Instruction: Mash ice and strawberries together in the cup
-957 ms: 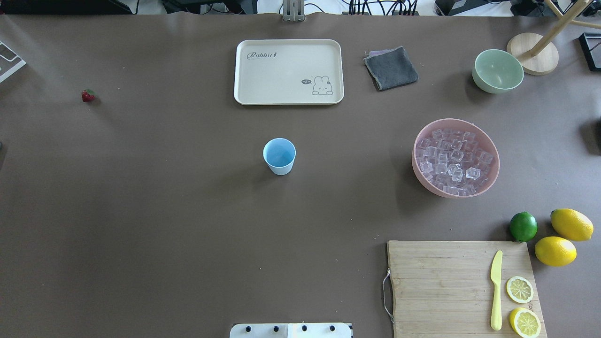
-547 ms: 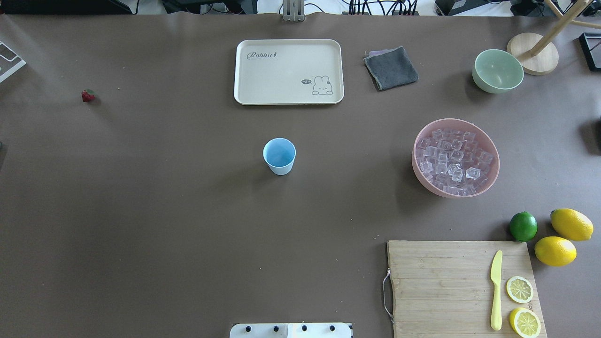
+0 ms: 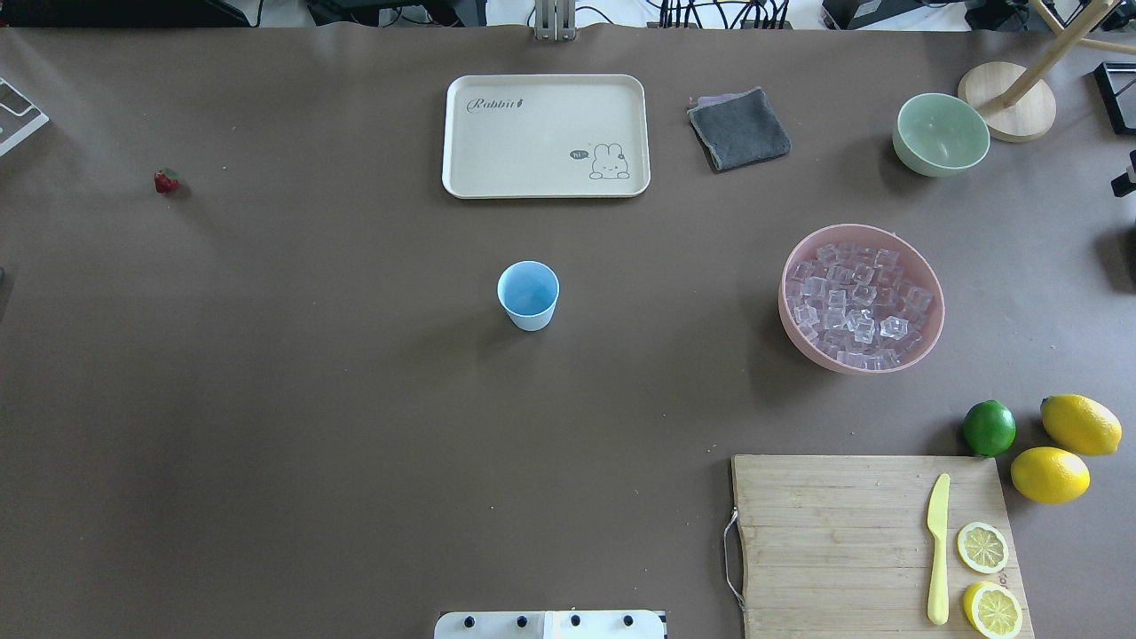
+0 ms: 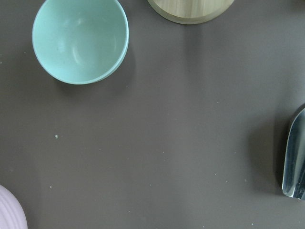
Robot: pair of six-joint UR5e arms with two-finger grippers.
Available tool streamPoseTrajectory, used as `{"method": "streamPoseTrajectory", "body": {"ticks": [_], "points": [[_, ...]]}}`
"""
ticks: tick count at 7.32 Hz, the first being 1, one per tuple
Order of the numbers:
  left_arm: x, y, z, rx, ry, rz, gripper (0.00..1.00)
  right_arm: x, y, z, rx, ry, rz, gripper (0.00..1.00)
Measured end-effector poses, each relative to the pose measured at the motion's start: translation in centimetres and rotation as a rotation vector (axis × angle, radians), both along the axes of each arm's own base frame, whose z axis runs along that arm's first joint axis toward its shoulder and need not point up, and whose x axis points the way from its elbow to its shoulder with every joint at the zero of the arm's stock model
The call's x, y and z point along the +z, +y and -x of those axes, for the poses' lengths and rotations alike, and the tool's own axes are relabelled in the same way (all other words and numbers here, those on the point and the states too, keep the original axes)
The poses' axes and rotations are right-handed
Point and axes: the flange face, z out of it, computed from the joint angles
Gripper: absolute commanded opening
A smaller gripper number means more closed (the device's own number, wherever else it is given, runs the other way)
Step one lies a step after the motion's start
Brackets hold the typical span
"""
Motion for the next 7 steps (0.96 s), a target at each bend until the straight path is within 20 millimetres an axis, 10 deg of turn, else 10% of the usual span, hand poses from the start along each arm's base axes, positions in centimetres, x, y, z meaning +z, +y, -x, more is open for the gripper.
{"method": "streamPoseTrajectory", "body": {"ticks": [3, 7], "points": [[-0.2, 1.6, -0.2, -0.012, 0.004, 0.009, 0.99, -8.0, 0.3, 10.7, -0.055, 0.063, -0.154, 1.00], [-0.5, 1.7, -0.3, -0.031, 0.008, -0.002, 0.99, -18.1, 6.0, 25.3, 0.072, -0.015, -0.168, 0.87]]}}
